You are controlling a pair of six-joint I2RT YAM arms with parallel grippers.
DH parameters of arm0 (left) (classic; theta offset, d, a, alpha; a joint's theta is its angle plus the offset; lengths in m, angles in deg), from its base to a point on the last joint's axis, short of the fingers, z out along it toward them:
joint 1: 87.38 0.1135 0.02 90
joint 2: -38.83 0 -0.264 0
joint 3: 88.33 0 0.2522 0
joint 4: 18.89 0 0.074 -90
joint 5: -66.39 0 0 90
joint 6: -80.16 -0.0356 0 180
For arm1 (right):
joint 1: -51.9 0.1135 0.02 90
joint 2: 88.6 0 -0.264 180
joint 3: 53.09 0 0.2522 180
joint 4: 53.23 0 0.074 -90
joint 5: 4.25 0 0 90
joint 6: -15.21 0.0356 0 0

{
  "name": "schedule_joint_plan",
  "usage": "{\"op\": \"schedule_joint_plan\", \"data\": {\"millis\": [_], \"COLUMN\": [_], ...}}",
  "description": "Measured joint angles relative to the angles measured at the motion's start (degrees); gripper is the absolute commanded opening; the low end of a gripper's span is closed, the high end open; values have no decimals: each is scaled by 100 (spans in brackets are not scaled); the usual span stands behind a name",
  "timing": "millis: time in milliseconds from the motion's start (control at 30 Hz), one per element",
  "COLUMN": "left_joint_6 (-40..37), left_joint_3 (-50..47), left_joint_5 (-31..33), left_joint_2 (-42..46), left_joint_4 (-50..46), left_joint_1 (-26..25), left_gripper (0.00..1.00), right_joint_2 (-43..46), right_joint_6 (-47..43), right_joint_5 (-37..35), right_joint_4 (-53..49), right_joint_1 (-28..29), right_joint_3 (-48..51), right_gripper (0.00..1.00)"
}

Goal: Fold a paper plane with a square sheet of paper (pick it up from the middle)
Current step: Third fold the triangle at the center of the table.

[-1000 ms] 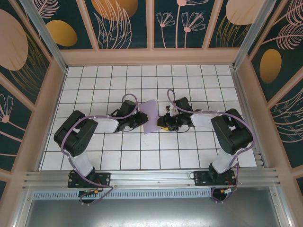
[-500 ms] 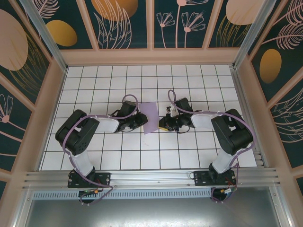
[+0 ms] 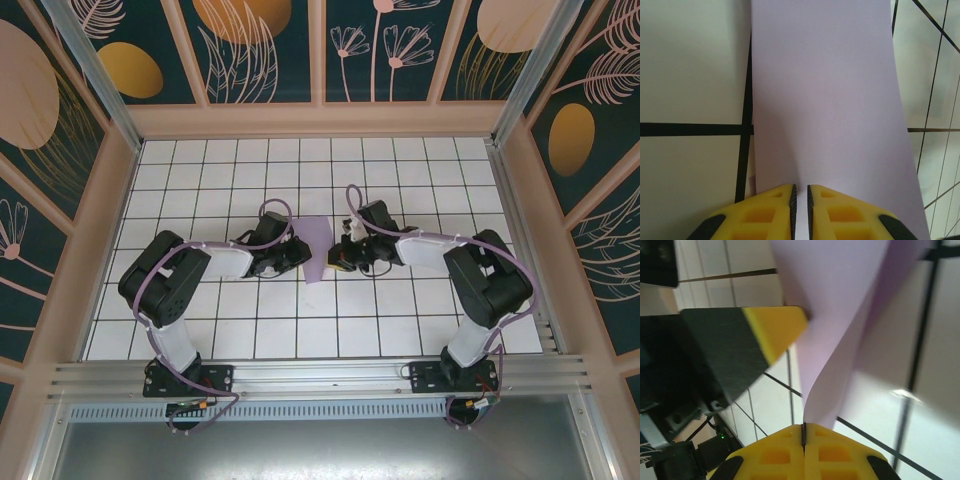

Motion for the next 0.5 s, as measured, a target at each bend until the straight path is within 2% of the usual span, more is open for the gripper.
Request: {"op": "schedule_joint_plan", "data": {"millis": [167,500], "left_joint_6": [-122,-461], "left_joint_3": [153,1075], "left_joint_5": [164,833], "left_joint_2": [107,190], "left_joint_4": [-216,-925], "left_joint_1": [0,0], "left_gripper": [23,17], "right_joint_2": [-249,-470], "right_joint_6": [142,295], "right_joint_5": [-24,-63], "right_joint_4": [131,264], "right_joint_1": [101,111], "right_joint_3": [-212,-271], "right_gripper": [5,5]}}
